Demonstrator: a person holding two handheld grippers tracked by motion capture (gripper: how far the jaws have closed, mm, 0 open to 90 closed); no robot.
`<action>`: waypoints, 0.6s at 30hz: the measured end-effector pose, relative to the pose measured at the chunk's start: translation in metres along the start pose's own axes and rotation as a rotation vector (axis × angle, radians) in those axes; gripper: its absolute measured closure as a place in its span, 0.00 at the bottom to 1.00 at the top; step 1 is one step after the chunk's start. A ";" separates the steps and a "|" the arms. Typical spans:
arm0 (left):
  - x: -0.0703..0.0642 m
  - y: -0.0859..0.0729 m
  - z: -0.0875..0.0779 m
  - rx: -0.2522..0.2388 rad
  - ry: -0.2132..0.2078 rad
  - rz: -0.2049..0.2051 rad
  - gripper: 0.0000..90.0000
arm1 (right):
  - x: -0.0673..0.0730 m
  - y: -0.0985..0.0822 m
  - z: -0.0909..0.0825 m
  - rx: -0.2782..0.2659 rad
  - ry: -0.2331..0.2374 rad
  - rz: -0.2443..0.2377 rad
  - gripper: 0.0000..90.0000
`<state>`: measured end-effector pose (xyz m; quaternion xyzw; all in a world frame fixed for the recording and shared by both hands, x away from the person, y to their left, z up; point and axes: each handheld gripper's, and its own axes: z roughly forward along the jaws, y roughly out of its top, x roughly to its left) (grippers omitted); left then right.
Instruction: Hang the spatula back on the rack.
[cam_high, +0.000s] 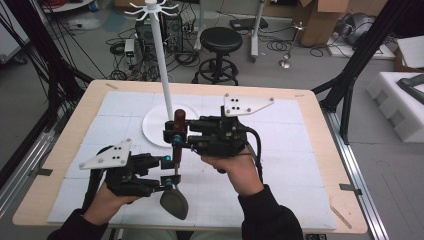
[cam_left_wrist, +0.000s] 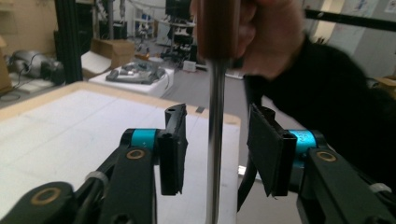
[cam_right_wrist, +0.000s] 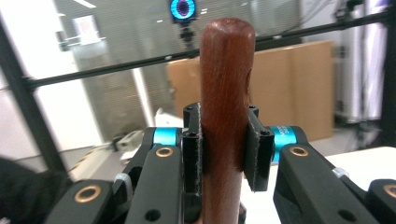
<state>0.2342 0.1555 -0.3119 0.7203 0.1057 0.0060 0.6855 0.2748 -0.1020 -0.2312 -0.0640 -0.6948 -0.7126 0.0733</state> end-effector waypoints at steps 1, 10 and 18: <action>0.000 0.004 -0.001 -0.007 -0.006 0.007 0.62 | -0.001 0.000 0.001 0.008 0.021 -0.009 0.81; 0.001 0.020 0.000 -0.003 -0.079 0.017 0.64 | -0.002 -0.008 0.012 0.033 0.172 -0.039 0.81; 0.003 0.021 0.003 0.025 -0.048 0.018 0.81 | -0.004 -0.014 0.011 0.022 0.138 -0.028 0.80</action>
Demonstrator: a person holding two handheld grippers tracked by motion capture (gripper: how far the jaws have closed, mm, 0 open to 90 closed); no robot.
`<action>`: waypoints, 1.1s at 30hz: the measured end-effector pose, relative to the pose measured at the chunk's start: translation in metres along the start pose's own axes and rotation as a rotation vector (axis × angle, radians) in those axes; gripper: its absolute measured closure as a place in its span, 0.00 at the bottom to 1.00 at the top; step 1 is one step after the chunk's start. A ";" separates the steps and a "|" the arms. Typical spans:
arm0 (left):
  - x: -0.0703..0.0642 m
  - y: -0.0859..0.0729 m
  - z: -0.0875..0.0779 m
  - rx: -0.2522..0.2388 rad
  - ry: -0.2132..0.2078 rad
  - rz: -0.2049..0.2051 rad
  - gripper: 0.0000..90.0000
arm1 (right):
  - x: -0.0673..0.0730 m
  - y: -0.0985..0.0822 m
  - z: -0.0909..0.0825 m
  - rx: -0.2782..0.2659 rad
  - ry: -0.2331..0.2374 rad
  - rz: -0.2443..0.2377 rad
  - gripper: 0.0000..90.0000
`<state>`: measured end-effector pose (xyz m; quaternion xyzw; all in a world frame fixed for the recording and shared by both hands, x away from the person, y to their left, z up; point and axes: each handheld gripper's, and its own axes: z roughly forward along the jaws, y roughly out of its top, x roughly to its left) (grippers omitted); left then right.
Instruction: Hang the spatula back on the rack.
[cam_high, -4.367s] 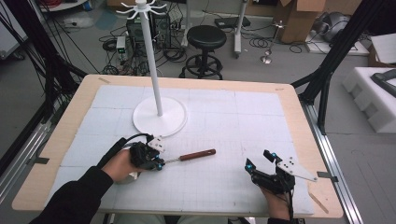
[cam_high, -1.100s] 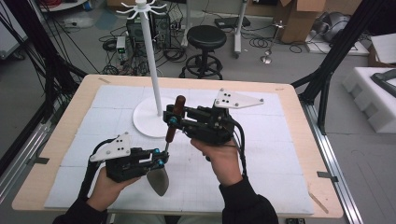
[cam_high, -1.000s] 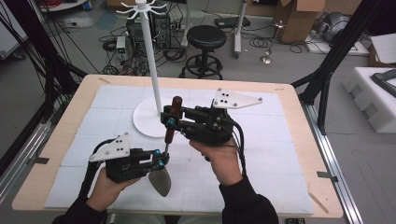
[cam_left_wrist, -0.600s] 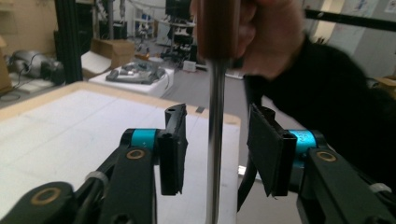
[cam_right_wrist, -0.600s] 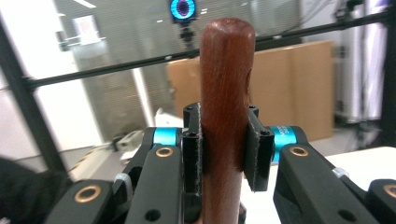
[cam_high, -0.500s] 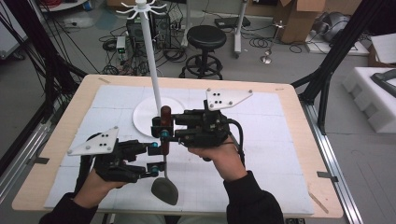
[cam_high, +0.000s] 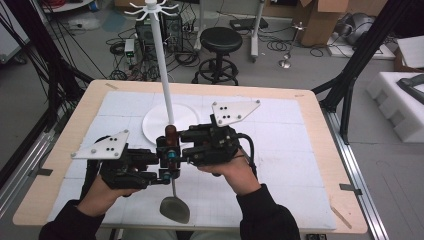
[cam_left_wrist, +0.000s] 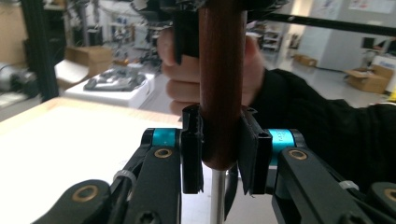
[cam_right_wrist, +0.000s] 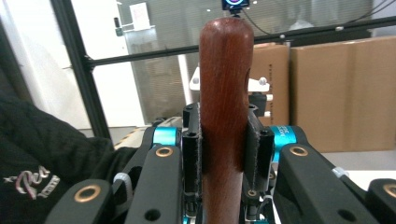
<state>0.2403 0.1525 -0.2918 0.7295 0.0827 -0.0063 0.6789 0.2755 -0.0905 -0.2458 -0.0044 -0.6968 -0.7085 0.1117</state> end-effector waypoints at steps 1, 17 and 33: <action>0.001 0.000 0.000 0.006 0.014 -0.005 0.81 | 0.001 -0.001 -0.001 -0.008 -0.036 0.008 0.73; 0.031 0.036 -0.011 -0.006 0.329 -0.023 0.82 | 0.030 -0.036 -0.097 -0.081 -0.706 -0.064 0.23; 0.100 0.100 -0.008 -0.017 0.494 -0.048 0.82 | 0.037 -0.112 -0.145 -0.070 -0.928 0.003 0.21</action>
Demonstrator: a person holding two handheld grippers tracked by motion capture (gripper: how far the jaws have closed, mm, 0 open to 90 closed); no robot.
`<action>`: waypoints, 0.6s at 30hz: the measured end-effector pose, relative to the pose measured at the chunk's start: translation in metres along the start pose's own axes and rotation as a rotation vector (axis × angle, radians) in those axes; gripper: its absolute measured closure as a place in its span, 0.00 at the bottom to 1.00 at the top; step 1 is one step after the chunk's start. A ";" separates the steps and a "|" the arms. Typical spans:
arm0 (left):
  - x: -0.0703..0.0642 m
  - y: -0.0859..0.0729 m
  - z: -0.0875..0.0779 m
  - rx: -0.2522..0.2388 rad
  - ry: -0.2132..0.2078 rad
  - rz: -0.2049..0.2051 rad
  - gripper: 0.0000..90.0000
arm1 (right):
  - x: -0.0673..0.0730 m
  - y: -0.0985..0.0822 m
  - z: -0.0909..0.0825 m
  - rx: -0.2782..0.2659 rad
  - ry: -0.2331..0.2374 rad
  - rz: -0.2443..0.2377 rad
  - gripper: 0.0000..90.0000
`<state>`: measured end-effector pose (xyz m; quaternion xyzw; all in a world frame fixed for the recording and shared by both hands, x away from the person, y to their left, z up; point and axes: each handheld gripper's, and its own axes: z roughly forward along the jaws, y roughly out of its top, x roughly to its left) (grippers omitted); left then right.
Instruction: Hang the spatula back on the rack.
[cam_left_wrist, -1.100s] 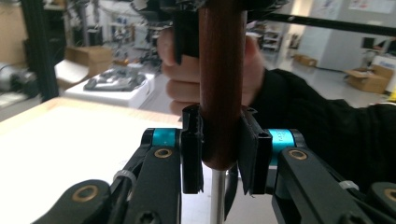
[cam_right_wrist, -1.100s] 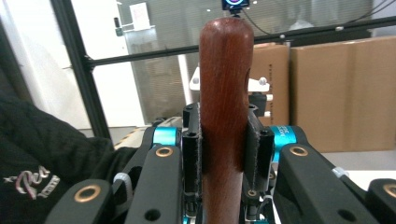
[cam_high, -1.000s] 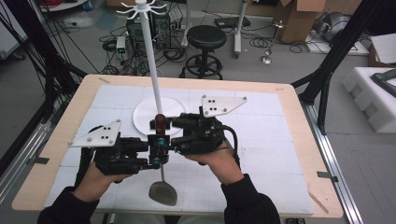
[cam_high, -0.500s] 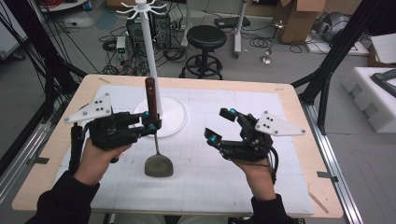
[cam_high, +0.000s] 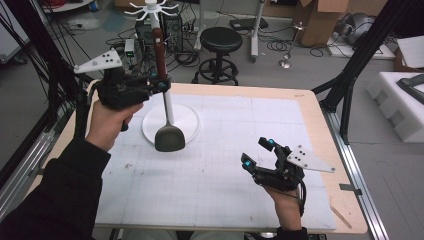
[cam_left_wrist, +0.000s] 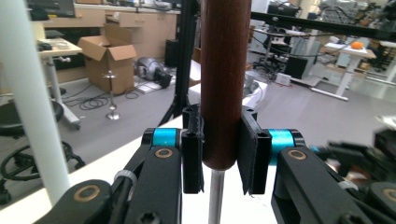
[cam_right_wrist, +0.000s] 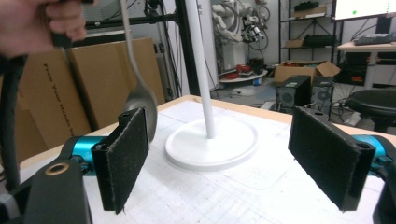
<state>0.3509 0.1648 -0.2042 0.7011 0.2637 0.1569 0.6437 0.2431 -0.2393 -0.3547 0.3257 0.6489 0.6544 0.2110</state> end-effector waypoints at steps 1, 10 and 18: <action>0.003 0.002 0.002 0.003 0.007 -0.001 0.82 | -0.001 -0.002 -0.001 0.001 -0.002 -0.004 0.21; 0.022 0.014 0.018 0.011 0.046 -0.025 0.82 | 0.000 -0.009 -0.002 0.014 0.006 -0.019 0.21; 0.029 0.016 0.023 0.026 0.075 -0.029 0.82 | -0.001 -0.012 -0.002 0.012 0.022 -0.006 0.21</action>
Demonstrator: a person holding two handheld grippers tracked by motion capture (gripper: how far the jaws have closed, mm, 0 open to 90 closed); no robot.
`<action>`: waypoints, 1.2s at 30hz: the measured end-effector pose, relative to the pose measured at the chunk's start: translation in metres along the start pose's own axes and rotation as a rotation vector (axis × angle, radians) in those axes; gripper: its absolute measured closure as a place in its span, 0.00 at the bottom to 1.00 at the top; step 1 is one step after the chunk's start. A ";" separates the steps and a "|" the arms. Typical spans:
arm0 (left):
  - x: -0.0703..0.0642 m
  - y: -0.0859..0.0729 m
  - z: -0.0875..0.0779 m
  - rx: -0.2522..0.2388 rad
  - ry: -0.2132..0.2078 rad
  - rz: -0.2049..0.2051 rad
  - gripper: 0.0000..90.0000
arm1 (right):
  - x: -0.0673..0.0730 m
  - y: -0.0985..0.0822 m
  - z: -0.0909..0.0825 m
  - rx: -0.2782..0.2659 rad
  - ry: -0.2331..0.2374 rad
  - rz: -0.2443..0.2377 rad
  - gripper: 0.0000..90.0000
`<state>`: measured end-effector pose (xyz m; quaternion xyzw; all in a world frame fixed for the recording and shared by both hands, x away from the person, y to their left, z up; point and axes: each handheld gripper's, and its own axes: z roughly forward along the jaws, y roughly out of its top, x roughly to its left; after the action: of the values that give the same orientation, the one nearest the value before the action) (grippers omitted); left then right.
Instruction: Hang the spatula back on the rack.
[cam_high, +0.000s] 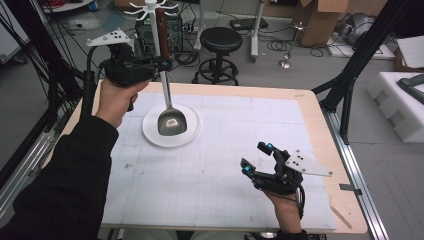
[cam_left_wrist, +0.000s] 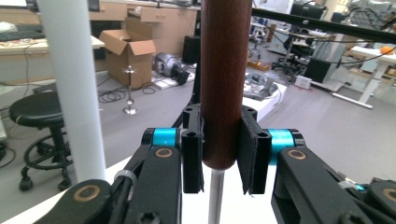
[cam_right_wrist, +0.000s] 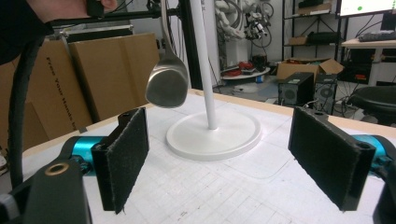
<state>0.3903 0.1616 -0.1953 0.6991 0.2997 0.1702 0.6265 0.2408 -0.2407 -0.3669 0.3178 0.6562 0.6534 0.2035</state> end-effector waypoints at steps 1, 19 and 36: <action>0.000 0.000 0.000 -0.001 0.005 0.001 0.82 | 0.000 0.000 0.000 -0.001 0.000 0.001 0.21; 0.010 -0.009 0.003 0.009 0.054 -0.037 0.81 | -0.002 -0.003 -0.001 -0.003 0.012 0.020 0.21; 0.002 -0.074 -0.046 -0.077 -0.001 -0.003 0.18 | -0.014 -0.020 -0.010 0.049 -0.119 -0.015 0.21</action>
<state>0.3481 0.2014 -0.2606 0.6741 0.2939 0.1803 0.6533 0.2416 -0.2564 -0.3879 0.3561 0.6612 0.6154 0.2394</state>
